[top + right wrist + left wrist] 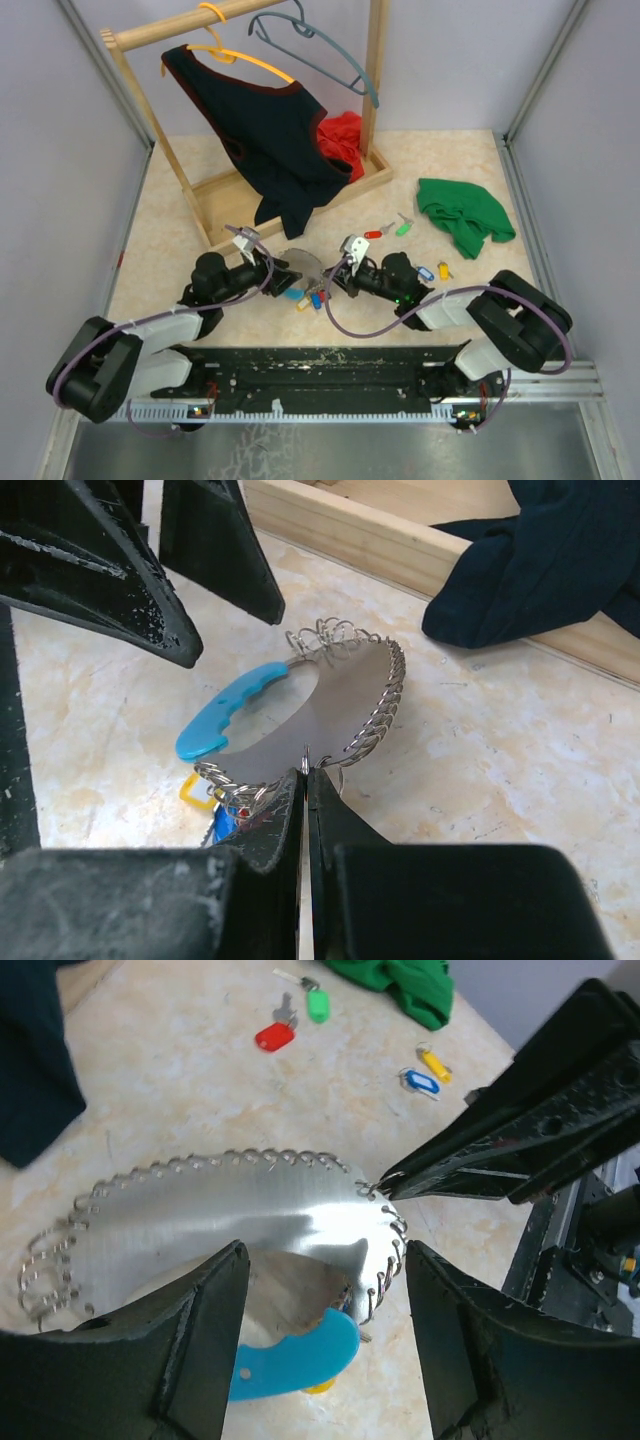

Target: Put the keys on the keyring

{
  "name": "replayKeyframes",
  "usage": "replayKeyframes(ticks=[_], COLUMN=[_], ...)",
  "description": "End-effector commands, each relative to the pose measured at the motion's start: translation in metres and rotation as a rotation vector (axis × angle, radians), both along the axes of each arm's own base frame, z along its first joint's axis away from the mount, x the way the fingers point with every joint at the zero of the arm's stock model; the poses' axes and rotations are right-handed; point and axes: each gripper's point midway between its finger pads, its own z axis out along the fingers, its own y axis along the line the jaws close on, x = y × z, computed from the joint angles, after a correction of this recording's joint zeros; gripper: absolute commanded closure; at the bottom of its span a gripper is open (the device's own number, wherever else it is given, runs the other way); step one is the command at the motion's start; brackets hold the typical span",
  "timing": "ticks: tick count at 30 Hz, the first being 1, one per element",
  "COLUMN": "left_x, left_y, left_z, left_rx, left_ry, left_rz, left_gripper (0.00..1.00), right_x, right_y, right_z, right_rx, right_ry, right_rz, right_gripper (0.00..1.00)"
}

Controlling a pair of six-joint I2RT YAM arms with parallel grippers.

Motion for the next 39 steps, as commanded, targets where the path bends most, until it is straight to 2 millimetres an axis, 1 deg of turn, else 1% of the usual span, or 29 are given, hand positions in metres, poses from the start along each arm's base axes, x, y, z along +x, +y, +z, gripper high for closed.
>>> replayKeyframes(ticks=[1,4,5,7,10,15,19,23,28,33,39], left_x=[-0.006,-0.01,-0.012,-0.016,-0.019,-0.028,-0.029,-0.028,-0.024,-0.022,-0.023], left_y=[-0.013,-0.02,-0.022,-0.026,-0.029,-0.034,-0.037,-0.041,-0.041,-0.041,-0.043], left_z=[0.049,0.05,0.053,0.052,0.046,0.034,0.027,0.023,0.016,0.01,0.005], left_rx=[-0.065,-0.05,-0.052,-0.043,-0.013,0.016,0.027,0.027,0.039,0.056,0.052], left_ry=[-0.368,-0.457,-0.5,-0.562,-0.631,-0.68,-0.672,-0.645,-0.62,-0.597,-0.566], left_rz=[-0.137,-0.206,-0.23,-0.283,-0.337,-0.432,-0.477,-0.51,-0.51,-0.503,-0.525], left_gripper=[0.3,0.31,0.32,0.34,0.36,0.38,0.42,0.5,0.59,0.61,0.66], right_x=[-0.002,-0.003,-0.003,-0.006,-0.005,-0.004,-0.005,-0.007,-0.009,-0.01,-0.011], right_y=[0.011,0.012,0.013,0.014,0.017,0.02,0.023,0.026,0.029,0.029,0.029], right_z=[0.051,0.053,0.054,0.054,0.055,0.054,0.053,0.052,0.055,0.057,0.06], right_rx=[0.126,0.123,0.122,0.115,0.099,0.065,0.042,0.037,0.046,0.047,0.053], right_ry=[-0.094,-0.097,-0.102,-0.109,-0.119,-0.131,-0.142,-0.14,-0.152,-0.161,-0.171], right_rz=[0.104,0.141,0.154,0.179,0.202,0.227,0.26,0.292,0.317,0.324,0.332], right_gripper=[1.0,1.0,1.0,1.0,1.0,1.0,1.0,1.0,1.0,1.0,1.0])
